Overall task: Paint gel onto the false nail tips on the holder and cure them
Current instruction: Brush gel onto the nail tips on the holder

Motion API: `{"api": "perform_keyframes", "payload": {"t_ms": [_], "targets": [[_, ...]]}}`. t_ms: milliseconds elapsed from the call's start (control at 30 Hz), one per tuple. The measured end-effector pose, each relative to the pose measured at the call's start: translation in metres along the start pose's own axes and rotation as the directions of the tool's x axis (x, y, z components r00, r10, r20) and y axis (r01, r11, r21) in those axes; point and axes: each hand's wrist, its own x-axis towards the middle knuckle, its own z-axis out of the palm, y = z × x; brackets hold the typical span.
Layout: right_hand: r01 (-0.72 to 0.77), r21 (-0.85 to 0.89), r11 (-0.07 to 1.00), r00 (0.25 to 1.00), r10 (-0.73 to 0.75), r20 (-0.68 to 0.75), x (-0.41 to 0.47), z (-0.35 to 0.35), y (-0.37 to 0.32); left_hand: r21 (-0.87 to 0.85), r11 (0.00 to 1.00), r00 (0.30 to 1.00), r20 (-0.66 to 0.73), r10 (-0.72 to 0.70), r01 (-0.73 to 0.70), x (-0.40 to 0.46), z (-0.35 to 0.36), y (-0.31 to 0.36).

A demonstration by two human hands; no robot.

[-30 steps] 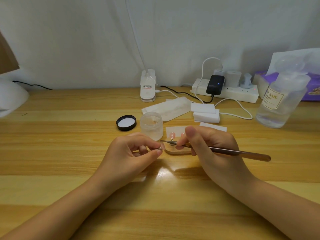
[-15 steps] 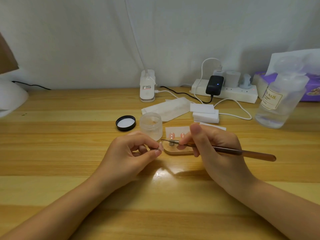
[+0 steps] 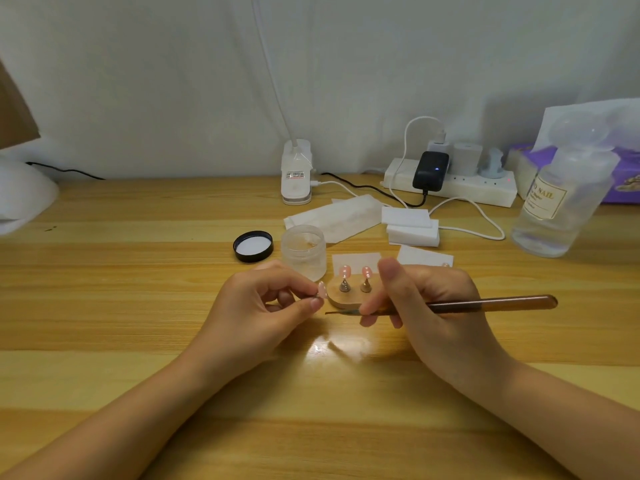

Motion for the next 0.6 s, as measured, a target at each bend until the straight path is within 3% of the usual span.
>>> {"api": "perform_keyframes", "payload": {"t_ms": [100, 167, 300, 600], "targets": [[-0.007, 0.076, 0.997, 0.998, 0.012, -0.064, 0.0003, -0.0012, -0.0015, -0.015, 1.0, 1.0, -0.001, -0.004, 0.004, -0.0001, 0.0001, 0.0002], [0.02, 0.039, 0.999, 0.997, -0.017, -0.076, 0.0014, -0.0016, -0.0022, -0.017, 1.0, 1.0, -0.001, -0.004, 0.004, -0.0002, 0.0003, -0.0002], [0.036, -0.101, 0.994, 0.999, -0.038, -0.01, 0.0047, 0.0, -0.0034, -0.021, 1.0, 1.0, -0.015, 0.001, -0.002, 0.0001, 0.0005, -0.0016], [0.015, -0.037, 0.999, 1.0, -0.014, 0.01, 0.0001, -0.0002, -0.0022, -0.038, 0.999, 1.0, -0.011, -0.01, 0.009, -0.0007, -0.0001, 0.0]]}}
